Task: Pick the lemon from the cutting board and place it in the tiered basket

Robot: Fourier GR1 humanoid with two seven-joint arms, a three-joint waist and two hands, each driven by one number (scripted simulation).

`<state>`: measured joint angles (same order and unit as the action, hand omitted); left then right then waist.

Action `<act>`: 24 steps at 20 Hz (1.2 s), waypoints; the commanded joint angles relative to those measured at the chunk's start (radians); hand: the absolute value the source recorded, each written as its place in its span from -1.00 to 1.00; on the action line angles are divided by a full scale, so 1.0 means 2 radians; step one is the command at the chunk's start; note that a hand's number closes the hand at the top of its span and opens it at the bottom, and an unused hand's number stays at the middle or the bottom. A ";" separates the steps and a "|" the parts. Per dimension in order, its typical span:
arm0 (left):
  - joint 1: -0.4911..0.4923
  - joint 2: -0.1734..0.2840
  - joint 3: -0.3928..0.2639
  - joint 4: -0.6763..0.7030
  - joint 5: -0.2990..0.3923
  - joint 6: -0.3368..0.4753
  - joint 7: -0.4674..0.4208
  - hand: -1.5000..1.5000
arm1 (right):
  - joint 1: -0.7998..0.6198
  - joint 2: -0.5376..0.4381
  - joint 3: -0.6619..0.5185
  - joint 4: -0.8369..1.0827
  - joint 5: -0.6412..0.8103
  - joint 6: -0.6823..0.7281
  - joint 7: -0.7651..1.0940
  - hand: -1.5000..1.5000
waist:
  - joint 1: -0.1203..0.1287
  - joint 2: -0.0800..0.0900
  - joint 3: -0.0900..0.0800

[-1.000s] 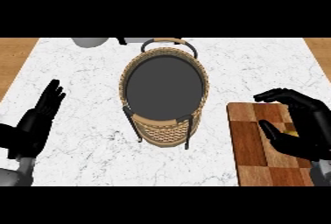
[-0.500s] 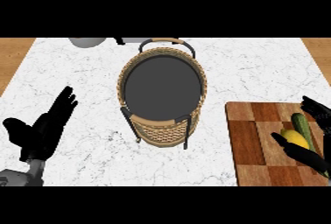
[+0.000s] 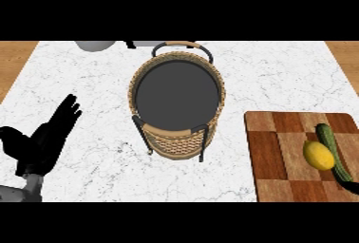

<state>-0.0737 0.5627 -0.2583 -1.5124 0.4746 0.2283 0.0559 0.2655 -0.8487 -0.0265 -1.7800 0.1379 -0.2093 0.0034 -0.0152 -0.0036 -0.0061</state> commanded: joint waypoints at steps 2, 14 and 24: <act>-0.016 -0.005 -0.002 0.007 -0.008 0.006 0.009 0.00 | 0.032 -0.109 0.029 -0.073 0.028 0.108 0.113 -1.00 | -0.004 0.001 -0.001; -0.006 -0.039 0.010 -0.015 -0.035 -0.009 0.029 0.00 | -0.031 -0.001 0.112 -0.141 0.109 0.147 0.319 -1.00 | 0.007 0.001 0.003; 0.010 -0.048 0.047 -0.016 -0.062 -0.041 0.037 0.00 | -0.075 0.081 0.123 0.005 0.203 0.154 0.284 -1.00 | 0.009 0.002 0.003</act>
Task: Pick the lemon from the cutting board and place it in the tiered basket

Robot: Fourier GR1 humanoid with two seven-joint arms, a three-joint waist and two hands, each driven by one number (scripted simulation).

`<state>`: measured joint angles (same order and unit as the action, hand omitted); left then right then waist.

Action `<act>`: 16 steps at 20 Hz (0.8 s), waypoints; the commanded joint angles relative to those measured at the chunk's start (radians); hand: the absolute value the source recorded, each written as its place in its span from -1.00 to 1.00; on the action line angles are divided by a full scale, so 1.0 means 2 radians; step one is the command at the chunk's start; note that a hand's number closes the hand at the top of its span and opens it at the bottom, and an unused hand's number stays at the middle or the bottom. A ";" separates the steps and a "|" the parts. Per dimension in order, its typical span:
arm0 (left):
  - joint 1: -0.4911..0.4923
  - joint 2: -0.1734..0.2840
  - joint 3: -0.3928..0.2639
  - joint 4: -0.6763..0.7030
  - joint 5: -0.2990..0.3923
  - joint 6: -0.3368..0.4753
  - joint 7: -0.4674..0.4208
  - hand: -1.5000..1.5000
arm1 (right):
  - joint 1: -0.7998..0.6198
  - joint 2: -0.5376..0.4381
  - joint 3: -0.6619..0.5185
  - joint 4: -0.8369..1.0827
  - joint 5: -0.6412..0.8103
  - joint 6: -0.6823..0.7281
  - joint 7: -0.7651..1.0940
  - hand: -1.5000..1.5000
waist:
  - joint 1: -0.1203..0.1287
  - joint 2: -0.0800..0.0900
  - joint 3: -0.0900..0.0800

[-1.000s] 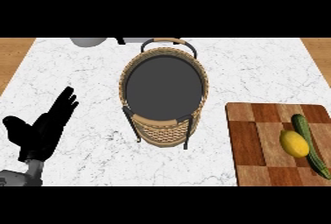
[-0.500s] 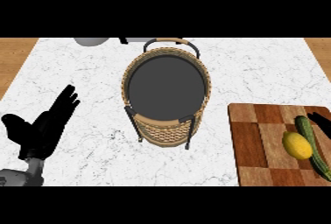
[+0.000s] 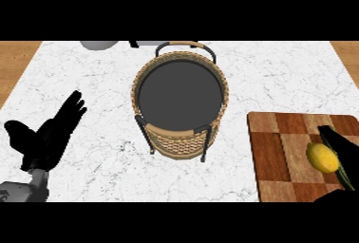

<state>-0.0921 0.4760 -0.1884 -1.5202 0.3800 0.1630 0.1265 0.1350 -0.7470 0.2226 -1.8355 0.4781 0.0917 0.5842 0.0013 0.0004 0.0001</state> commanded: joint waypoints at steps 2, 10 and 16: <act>0.026 -0.023 0.011 -0.017 -0.016 -0.008 -0.004 0.00 | -0.023 0.050 0.008 0.070 0.065 -0.017 -0.029 -1.00 | 0.001 0.000 0.000; 0.013 -0.029 0.033 -0.055 -0.033 -0.019 0.050 0.00 | -0.027 0.051 -0.058 0.144 0.096 -0.044 -0.117 -1.00 | -0.001 -0.001 0.000; 0.005 -0.041 0.051 -0.027 -0.053 -0.035 0.043 0.00 | -0.024 0.076 -0.045 0.161 0.121 -0.004 -0.114 -1.00 | -0.002 -0.001 0.000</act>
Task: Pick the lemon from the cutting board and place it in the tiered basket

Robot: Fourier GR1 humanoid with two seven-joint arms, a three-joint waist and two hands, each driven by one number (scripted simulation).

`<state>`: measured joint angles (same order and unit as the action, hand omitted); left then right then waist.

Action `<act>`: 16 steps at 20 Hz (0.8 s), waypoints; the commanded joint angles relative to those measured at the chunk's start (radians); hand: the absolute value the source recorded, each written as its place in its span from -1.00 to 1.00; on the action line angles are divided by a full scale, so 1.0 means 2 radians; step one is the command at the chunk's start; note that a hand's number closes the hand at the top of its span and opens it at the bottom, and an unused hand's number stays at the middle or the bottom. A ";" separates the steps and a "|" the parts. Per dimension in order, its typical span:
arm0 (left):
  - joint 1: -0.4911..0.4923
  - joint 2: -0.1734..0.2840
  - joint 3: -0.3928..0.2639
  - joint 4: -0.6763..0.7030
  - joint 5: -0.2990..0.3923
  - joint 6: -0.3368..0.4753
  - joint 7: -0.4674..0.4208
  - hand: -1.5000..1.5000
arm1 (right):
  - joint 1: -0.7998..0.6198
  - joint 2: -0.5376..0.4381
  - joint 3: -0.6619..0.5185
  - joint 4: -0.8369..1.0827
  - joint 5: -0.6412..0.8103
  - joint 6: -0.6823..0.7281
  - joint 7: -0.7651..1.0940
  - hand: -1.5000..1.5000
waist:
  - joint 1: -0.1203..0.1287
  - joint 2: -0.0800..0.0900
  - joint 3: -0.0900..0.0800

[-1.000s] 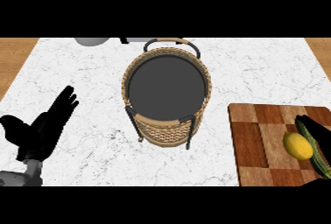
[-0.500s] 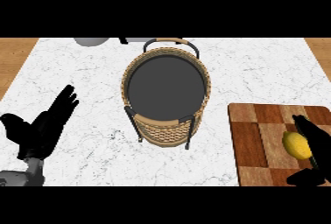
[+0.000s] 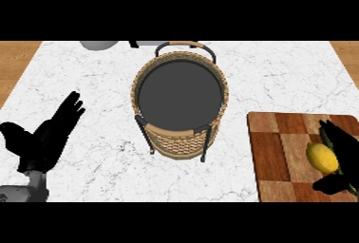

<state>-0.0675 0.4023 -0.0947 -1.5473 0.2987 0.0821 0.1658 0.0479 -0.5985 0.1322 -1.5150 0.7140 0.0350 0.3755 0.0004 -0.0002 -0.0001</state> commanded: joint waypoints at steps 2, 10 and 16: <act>0.029 -0.002 0.006 -0.042 -0.011 0.000 0.006 0.00 | -0.011 0.005 -0.004 0.041 -0.018 0.057 -0.015 1.00 | 0.004 0.000 0.000; -0.002 -0.022 0.025 0.009 -0.025 -0.021 0.002 0.00 | -0.019 0.031 0.036 0.061 0.078 0.034 -0.040 1.00 | 0.000 0.000 0.000; -0.007 -0.039 0.017 -0.004 -0.045 -0.009 0.013 0.00 | -0.022 0.003 0.026 0.112 0.094 -0.003 -0.159 1.00 | 0.001 0.001 0.000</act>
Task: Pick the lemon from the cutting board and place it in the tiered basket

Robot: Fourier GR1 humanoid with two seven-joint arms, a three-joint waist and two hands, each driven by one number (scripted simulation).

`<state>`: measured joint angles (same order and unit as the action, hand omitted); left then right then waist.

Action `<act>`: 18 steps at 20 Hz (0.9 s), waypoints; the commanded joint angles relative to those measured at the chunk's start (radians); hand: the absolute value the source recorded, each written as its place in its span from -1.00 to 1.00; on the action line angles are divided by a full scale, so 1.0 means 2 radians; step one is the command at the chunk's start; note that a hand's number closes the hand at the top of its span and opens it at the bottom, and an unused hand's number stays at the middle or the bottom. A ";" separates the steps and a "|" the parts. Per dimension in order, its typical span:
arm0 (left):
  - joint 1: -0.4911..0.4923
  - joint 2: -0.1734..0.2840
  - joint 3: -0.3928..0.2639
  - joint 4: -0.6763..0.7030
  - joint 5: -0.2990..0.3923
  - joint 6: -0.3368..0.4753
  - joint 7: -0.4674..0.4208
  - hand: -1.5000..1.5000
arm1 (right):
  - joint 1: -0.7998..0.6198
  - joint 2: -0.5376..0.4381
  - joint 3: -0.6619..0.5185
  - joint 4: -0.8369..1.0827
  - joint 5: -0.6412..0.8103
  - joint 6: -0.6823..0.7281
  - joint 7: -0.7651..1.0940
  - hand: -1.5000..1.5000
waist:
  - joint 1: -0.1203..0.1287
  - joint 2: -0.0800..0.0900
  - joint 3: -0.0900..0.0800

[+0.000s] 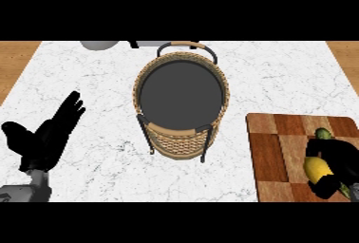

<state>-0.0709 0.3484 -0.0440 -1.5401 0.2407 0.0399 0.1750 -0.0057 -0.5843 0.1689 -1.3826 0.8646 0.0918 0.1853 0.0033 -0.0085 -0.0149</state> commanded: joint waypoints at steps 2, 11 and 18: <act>-0.004 0.011 0.012 -0.010 0.005 -0.014 0.020 0.00 | 0.011 -0.032 -0.003 0.049 0.013 -0.037 -0.115 1.00 | 0.000 0.004 0.008; 0.008 -0.012 0.010 -0.003 -0.011 -0.001 0.005 0.00 | -0.017 -0.037 -0.108 -0.033 -0.085 -0.107 -0.208 1.00 | -0.011 0.001 0.007; 0.011 -0.004 0.019 -0.002 -0.009 -0.009 0.002 0.00 | -0.008 0.020 -0.138 -0.185 -0.232 -0.060 -0.210 1.00 | -0.014 0.000 0.007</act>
<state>-0.0593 0.3331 -0.0179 -1.5586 0.2239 0.0352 0.1988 -0.0208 -0.5585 -0.0627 -1.5950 0.5309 -0.0890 -0.2450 -0.0245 -0.0086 -0.0007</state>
